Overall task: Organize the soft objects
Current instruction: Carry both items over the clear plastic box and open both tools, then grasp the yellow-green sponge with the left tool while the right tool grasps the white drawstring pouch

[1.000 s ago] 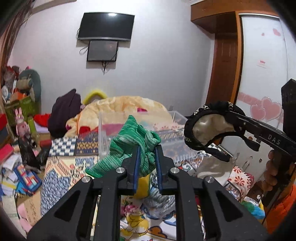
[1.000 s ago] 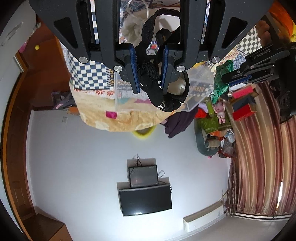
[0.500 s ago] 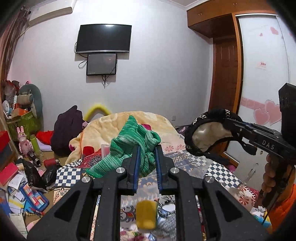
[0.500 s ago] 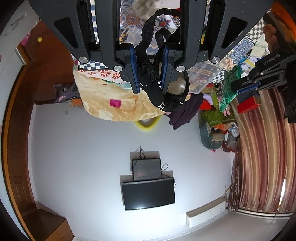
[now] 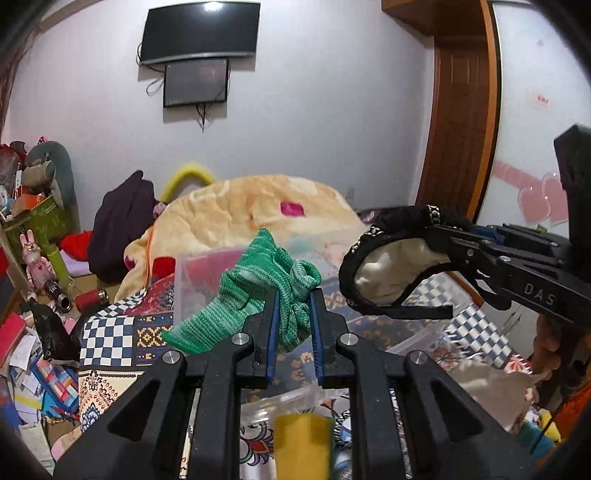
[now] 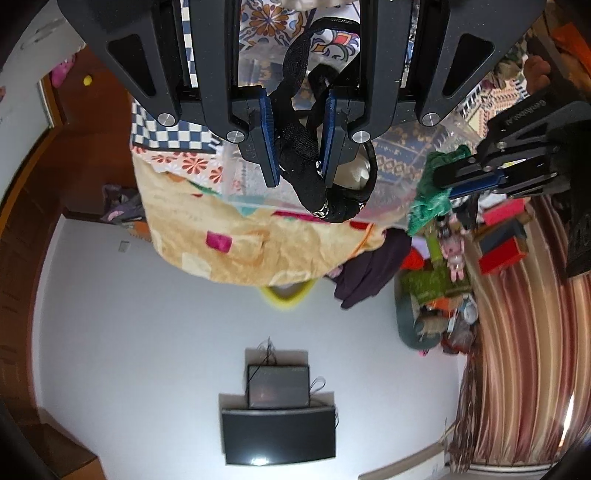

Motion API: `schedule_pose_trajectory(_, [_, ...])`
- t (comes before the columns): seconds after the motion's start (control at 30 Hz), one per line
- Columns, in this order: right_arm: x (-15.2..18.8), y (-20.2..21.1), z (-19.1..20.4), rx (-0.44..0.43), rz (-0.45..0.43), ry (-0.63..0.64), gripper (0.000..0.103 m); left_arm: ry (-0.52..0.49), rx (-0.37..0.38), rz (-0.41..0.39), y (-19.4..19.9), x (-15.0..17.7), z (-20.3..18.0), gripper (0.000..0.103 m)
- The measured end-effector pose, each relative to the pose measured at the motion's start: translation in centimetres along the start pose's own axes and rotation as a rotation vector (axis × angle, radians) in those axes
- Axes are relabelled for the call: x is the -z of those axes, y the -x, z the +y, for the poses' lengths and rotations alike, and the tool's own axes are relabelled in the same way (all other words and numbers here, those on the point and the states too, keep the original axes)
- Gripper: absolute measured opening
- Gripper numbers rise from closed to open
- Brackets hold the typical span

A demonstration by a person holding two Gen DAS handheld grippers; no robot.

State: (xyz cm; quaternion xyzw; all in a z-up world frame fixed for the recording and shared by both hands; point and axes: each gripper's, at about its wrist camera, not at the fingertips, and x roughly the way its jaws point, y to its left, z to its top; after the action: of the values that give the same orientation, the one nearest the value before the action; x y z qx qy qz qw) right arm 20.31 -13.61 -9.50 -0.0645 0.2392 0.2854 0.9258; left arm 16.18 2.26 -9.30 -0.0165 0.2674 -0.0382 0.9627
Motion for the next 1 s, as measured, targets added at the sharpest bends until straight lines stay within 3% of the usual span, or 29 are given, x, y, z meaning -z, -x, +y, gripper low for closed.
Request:
schedule_pose_trajectory(0.43, [0.3,-3.1,0.1,-0.041,0.177,0.062,0.024,-0.007,0.013,0.136,-3.7,1.1,-0.2,0.017])
schedule_pose_trajectory(0.53, [0.3,-2.8,0.0,-0.035,0.185,0.069,0.035,-0.003,0.021,0.146,-3.5,1.2,-0.2,0.028])
schedule_pose_trajectory(0.6, [0.2,-2.5,0.0,-0.03,0.181,0.076,0.05,-0.006,0.018,0.143,-3.2,1.1,-0.2,0.036])
schedule_pose_trajectory(0.67, [0.1,-2.1,-0.1,-0.017,0.167,0.081,0.058,-0.011,0.02,0.127,-2.5,1.1,-0.3,0.045])
schedule_pose_trajectory(0.8, [-0.3,-0.5,-0.1,0.0,0.121,0.082,0.074,0.018,0.018,0.086,-0.9,0.9,-0.1,0.054])
schedule_pose_trajectory(1.0, [-0.7,2.8,-0.1,0.004,0.03,0.062,0.084,0.026,0.0,0.004,2.1,0.6,0.2,0.064])
